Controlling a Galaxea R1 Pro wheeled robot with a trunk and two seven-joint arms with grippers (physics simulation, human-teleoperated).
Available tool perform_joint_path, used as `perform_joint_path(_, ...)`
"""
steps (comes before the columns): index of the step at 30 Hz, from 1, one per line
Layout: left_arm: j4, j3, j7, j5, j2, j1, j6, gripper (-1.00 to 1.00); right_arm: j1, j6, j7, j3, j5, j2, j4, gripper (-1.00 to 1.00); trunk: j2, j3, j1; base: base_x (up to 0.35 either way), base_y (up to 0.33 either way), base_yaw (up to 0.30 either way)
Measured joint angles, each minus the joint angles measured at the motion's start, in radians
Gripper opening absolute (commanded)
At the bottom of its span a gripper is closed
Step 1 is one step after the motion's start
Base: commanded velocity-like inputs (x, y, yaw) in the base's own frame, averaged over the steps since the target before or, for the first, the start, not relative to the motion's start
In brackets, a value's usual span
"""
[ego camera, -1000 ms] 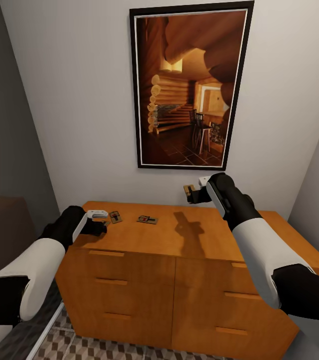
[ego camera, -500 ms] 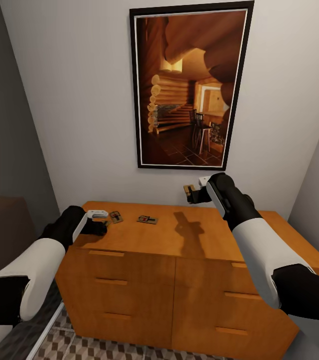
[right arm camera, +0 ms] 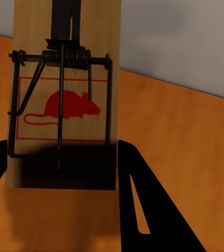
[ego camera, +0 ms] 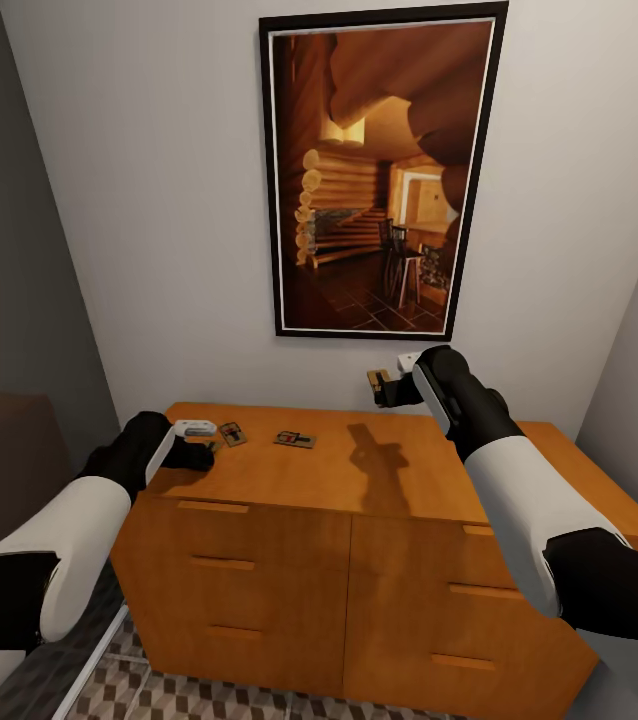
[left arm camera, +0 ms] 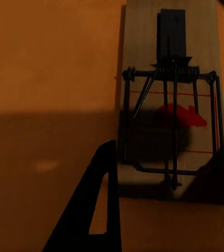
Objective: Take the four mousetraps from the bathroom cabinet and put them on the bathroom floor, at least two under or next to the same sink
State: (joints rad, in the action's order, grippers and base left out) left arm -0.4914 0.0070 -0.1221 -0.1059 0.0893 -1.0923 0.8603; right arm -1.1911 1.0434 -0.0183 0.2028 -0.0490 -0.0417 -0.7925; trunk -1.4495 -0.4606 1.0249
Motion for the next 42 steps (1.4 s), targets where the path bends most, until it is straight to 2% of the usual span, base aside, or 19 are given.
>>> perform_joint_path(7, -0.005, 0.001, -0.005, 0.007, 0.003, 0.000, 0.015, -1.00, 0.000, 0.000, 0.000, 0.000, 0.000, 0.000, 0.000, -1.00, 0.000, 0.000, 0.000, 0.000, 0.000, 0.000)
perform_joint_path(9, -0.058, 0.001, -0.005, 0.005, 0.004, 0.001, 0.042, -1.00, 0.000, 0.000, 0.000, 0.000, 0.001, 0.000, 0.000, -1.00, 0.000, 0.000, 0.000, 0.000, 0.000, 0.000)
perform_joint_path(11, -0.142, 0.001, -0.004, 0.005, 0.005, 0.000, 0.112, -1.00, 0.000, 0.000, 0.000, 0.000, 0.002, 0.000, 0.000, -1.00, 0.000, 0.000, 0.000, 0.000, 0.000, 0.000)
perform_joint_path(13, -0.206, 0.001, -0.004, 0.005, 0.005, 0.000, 0.147, -1.00, 0.000, 0.000, 0.000, 0.000, 0.002, 0.000, 0.000, -1.00, 0.000, 0.000, 0.000, 0.000, 0.000, 0.000)
perform_joint_path(16, -0.279, 0.001, -0.004, 0.005, 0.006, 0.001, 0.170, -1.00, 0.000, 0.000, 0.000, 0.000, 0.000, 0.000, 0.000, -1.00, 0.000, 0.000, 0.000, 0.000, 0.000, 0.000)
perform_joint_path(18, -0.299, 0.001, -0.005, 0.004, 0.005, 0.001, 0.176, -1.00, 0.000, 0.000, 0.000, 0.000, 0.000, 0.000, 0.000, -1.00, 0.000, 0.000, 0.000, 0.000, 0.000, 0.000)
perform_joint_path(42, -0.327, 0.001, -0.008, 0.007, 0.001, 0.001, 0.183, -1.00, 0.000, 0.000, 0.000, -0.002, -0.002, 0.000, -0.005, -1.00, 0.000, 0.000, 0.000, 0.000, 0.000, 0.000)
